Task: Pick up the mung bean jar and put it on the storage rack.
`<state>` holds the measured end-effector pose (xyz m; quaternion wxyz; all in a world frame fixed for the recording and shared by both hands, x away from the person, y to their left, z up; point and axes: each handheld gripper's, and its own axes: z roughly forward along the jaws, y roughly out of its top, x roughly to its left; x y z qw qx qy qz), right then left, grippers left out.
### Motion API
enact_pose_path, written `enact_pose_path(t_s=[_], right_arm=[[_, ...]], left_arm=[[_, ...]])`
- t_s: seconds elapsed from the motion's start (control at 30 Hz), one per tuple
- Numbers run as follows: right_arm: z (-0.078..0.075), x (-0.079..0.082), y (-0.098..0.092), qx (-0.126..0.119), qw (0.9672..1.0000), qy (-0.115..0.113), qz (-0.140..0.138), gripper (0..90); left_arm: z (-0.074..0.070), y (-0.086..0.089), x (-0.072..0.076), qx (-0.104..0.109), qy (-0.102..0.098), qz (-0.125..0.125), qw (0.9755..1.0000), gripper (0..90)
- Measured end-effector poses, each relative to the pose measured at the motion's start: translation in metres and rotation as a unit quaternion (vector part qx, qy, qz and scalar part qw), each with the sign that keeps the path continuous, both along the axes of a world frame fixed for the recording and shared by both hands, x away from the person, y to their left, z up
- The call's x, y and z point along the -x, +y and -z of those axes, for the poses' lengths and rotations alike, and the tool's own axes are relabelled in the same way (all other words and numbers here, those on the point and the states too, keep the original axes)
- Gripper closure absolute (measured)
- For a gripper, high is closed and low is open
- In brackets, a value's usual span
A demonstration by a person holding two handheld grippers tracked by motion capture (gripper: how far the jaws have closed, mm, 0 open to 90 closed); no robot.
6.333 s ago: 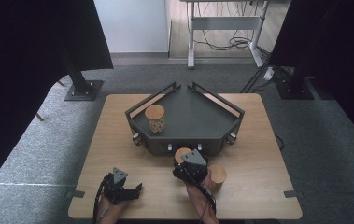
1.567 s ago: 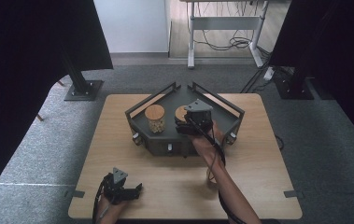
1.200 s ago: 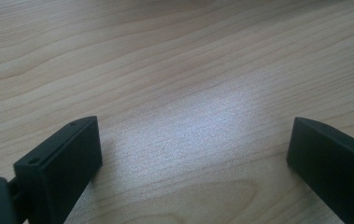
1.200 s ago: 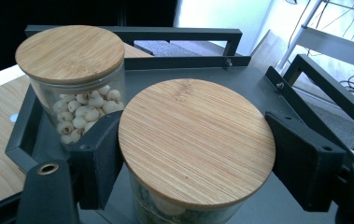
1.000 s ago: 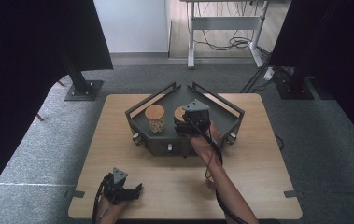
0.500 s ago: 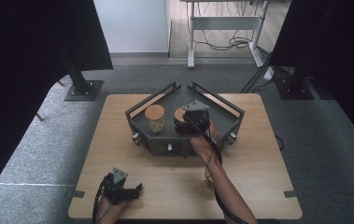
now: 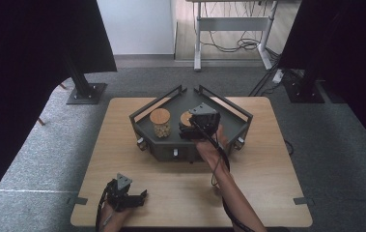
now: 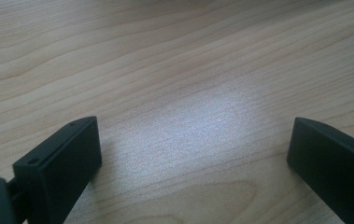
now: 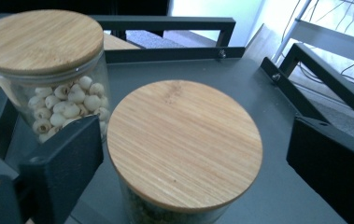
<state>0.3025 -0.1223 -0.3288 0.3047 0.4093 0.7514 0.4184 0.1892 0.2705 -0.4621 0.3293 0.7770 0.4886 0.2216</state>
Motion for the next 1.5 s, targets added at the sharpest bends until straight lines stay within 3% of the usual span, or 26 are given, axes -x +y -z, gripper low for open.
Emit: enact_pose_path(t_s=[0.2, 0.6, 1.5], right_arm=[[0.001, -0.002, -0.003, -0.003, 0.9999, 0.006, -0.015, 0.6], [-0.003, 0.004, -0.011, -0.007, 0.9998, 0.002, -0.018, 1.1], [-0.006, 0.036, -0.040, -0.011, 0.9992, -0.019, -0.034, 3.9]], left_arm=[[0.000, 0.000, 0.000, 0.000, 0.000, 0.000, 1.0000, 2.7], [0.000, 0.000, 0.000, 0.000, 0.000, 0.000, 1.0000, 2.7], [0.000, 0.000, 0.000, 0.000, 0.000, 0.001, 1.0000, 2.5]])
